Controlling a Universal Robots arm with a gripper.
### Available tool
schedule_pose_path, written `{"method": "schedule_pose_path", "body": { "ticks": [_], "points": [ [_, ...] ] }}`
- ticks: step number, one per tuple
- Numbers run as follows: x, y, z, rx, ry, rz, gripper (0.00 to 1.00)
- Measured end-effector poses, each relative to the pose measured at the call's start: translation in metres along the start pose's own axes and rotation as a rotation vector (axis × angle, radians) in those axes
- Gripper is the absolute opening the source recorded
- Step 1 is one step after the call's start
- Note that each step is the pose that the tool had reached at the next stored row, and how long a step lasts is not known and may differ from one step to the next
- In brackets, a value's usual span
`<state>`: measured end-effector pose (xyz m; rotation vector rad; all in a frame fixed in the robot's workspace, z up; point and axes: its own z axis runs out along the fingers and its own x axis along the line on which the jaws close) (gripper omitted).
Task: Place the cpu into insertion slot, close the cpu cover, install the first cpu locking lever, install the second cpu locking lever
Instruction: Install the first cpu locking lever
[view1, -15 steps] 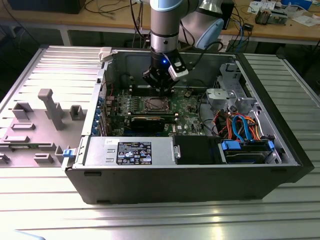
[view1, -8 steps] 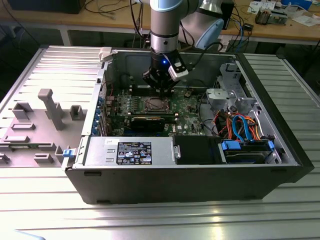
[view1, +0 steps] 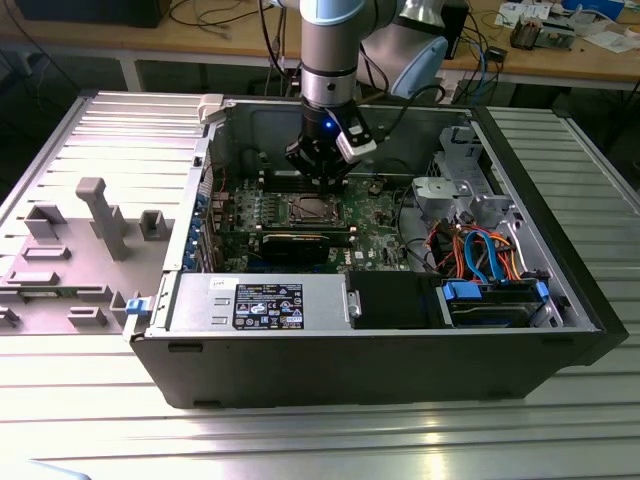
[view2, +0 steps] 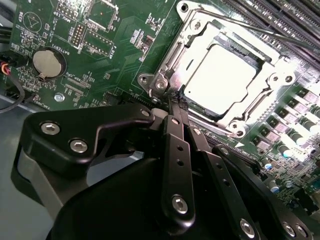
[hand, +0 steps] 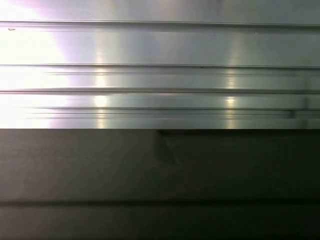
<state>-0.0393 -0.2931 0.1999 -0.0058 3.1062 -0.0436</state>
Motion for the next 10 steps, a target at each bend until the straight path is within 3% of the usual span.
{"method": "schedule_pose_path", "body": {
  "ticks": [6, 10],
  "points": [
    [-0.0001, 0.0012, -0.0014, -0.0035, -0.0004, 0.0, 0.11],
    [-0.0003, 0.0011, -0.0076, -0.0031, -0.0002, 0.0, 0.11]
  ]
}}
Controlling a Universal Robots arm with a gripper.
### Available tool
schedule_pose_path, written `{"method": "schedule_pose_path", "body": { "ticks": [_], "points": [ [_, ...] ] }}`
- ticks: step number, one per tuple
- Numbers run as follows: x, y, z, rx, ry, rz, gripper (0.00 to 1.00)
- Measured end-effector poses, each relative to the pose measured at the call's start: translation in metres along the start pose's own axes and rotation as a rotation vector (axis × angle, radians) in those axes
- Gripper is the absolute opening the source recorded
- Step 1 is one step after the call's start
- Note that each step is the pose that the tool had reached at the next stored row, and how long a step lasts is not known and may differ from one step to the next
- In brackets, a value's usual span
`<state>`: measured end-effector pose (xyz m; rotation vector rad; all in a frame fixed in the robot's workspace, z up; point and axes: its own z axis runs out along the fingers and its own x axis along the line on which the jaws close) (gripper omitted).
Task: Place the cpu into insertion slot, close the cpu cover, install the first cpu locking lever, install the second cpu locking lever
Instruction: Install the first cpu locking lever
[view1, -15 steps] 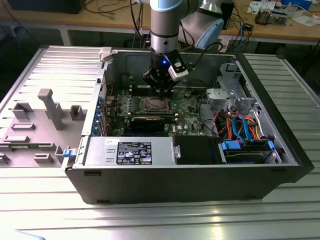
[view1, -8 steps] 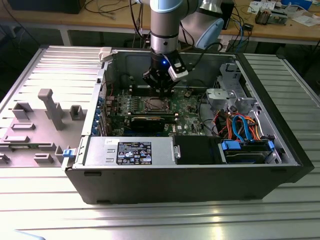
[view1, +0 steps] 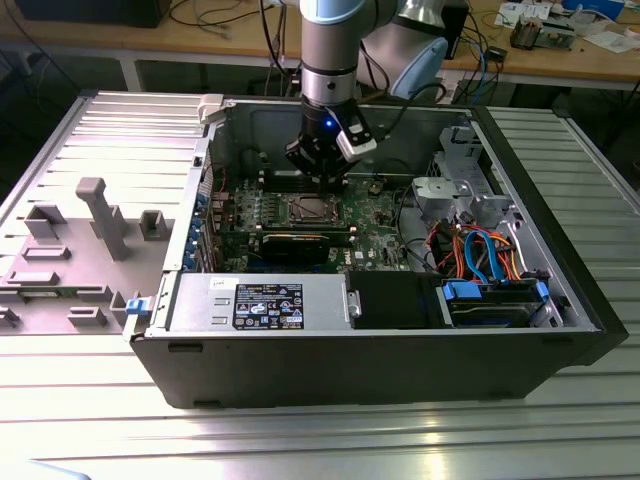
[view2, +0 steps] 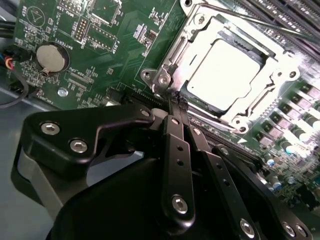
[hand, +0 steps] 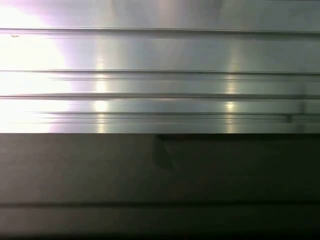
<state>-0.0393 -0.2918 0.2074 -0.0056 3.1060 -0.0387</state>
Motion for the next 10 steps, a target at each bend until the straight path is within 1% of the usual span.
{"method": "schedule_pose_path", "body": {
  "ticks": [4, 8, 10],
  "points": [
    [-0.0002, -0.0001, -0.0066, 0.0001, 0.0001, 0.0, 0.11],
    [-0.0002, -0.0013, -0.0066, 0.0132, 0.0002, 0.0, 0.11],
    [-0.0002, -0.0014, -0.0066, 0.0135, 0.0002, 0.0, 0.11]
  ]
}}
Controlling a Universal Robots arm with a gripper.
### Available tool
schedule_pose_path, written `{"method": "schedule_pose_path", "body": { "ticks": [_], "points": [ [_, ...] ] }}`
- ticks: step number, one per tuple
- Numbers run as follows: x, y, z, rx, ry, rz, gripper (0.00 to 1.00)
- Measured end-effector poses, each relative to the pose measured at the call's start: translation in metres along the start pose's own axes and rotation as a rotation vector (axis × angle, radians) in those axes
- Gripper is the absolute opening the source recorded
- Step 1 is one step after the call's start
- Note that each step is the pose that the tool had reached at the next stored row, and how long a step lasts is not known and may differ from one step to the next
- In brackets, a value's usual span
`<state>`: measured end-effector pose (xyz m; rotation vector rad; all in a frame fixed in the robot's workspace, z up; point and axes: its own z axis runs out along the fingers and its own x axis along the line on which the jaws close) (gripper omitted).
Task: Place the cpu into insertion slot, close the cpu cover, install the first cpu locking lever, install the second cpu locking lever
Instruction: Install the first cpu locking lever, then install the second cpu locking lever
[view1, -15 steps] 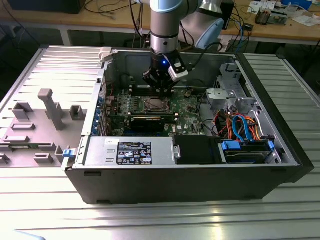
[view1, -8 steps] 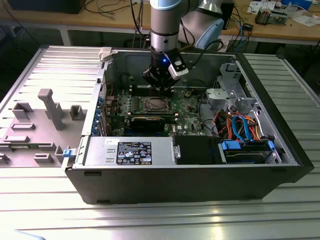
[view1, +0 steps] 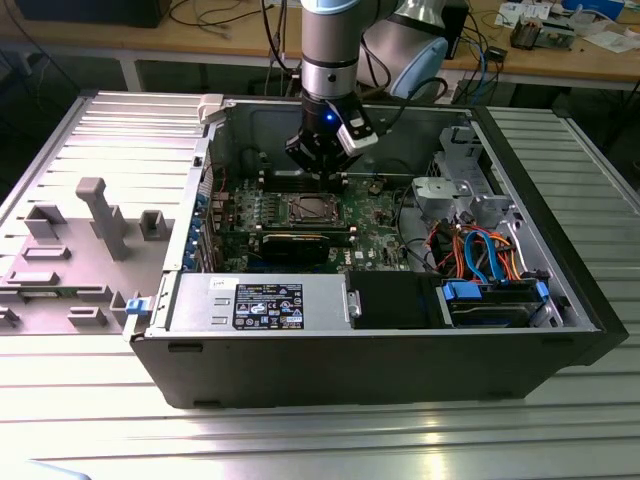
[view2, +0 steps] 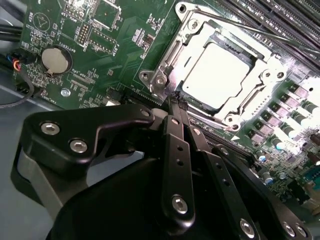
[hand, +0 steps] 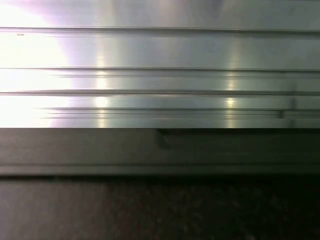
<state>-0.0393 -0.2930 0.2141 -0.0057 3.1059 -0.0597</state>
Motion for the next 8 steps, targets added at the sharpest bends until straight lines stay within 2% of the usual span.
{"method": "schedule_pose_path", "body": {
  "ticks": [8],
  "points": [
    [0.0, -0.0001, 0.0001, -0.0001, -0.0001, 0.0, 0.11]
  ]
}}
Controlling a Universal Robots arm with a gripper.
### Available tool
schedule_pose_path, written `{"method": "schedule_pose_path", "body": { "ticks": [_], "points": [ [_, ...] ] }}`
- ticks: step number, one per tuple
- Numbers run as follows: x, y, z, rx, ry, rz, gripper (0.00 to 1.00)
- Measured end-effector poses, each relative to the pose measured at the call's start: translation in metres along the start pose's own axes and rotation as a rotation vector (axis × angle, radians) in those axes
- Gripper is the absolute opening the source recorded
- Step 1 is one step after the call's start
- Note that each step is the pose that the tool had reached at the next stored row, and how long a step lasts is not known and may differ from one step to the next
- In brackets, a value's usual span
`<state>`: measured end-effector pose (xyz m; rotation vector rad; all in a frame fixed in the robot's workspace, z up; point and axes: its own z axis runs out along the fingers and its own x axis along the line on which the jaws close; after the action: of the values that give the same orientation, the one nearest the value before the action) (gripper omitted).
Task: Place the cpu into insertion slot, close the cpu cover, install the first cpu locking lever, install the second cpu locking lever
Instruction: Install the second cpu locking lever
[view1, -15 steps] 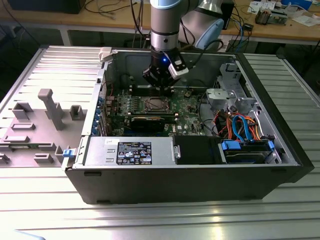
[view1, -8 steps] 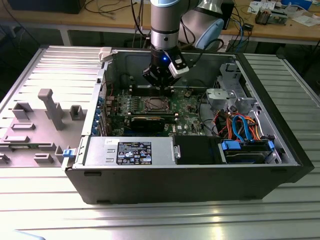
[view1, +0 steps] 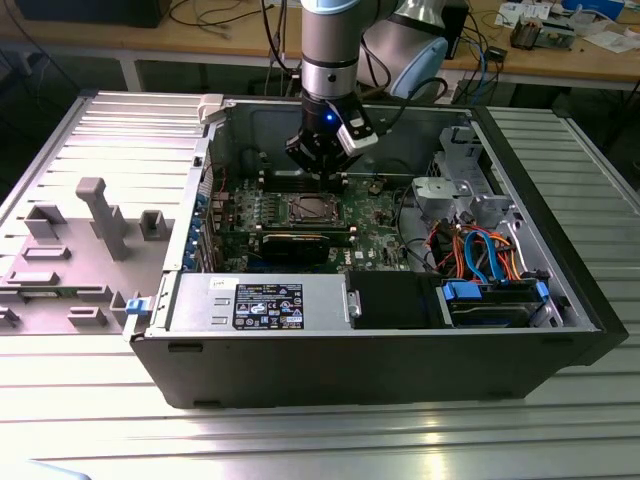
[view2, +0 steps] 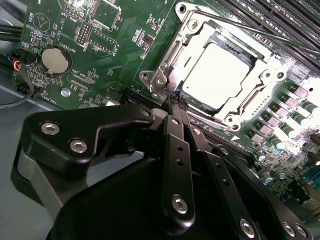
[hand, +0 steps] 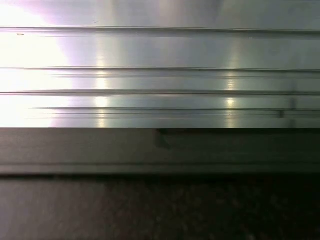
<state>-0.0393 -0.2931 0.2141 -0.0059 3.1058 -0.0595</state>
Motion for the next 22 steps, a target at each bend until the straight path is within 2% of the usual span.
{"method": "schedule_pose_path", "body": {
  "ticks": [6, 22],
  "points": [
    [0.0, -0.0013, 0.0001, 0.0, 0.0, 0.0, 0.11],
    [0.0001, -0.0239, 0.0009, 0.0, 0.0, 0.0, 0.11]
  ]
}}
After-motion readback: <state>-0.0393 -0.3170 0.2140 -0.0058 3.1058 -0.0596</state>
